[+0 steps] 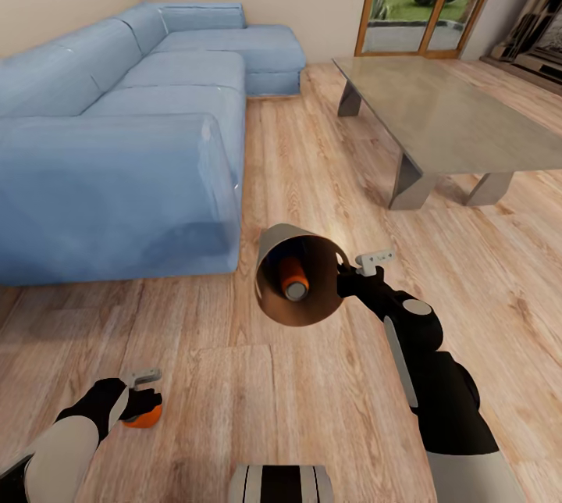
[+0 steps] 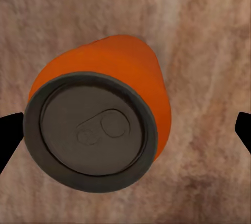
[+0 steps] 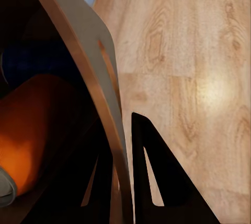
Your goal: Put the three can of soda from the living room inside the tash can in the kitchen.
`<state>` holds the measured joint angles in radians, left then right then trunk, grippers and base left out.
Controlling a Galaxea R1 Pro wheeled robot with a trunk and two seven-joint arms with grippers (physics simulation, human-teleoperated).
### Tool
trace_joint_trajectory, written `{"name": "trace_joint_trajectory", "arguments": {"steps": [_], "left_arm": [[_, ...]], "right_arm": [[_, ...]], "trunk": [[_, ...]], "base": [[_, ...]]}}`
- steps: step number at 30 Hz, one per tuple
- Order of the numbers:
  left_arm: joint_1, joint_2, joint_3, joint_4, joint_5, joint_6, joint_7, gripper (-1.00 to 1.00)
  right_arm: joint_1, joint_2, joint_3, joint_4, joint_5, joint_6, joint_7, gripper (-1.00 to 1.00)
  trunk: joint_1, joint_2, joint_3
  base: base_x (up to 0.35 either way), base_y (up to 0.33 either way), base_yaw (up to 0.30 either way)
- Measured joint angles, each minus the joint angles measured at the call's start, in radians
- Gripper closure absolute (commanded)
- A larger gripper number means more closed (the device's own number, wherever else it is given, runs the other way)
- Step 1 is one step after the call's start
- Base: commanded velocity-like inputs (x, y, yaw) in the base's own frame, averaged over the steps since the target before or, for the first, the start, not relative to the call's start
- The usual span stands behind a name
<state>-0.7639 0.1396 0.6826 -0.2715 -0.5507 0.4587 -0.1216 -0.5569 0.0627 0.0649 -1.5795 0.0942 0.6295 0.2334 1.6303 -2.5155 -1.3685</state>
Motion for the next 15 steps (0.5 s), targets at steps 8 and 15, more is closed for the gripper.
{"name": "trace_joint_trajectory", "arguments": {"steps": [8, 15], "left_arm": [[0.0, 0.0, 0.0, 0.0, 0.0, 0.0, -0.001, -1.0], [0.0, 0.0, 0.0, 0.001, 0.0, 0.0, -0.001, -1.0]], "right_arm": [[-0.024, -0.001, -0.005, -0.005, 0.008, 0.021, 0.001, 1.0], [-0.055, 0.0, -0.004, -0.006, 0.03, 0.033, 0.001, 1.0]], "trunk": [[0.0, 0.0, 0.0], [0.001, 0.0, -0.008]], "base": [[0.0, 0.0, 0.0], [0.0, 0.0, 0.0]]}}
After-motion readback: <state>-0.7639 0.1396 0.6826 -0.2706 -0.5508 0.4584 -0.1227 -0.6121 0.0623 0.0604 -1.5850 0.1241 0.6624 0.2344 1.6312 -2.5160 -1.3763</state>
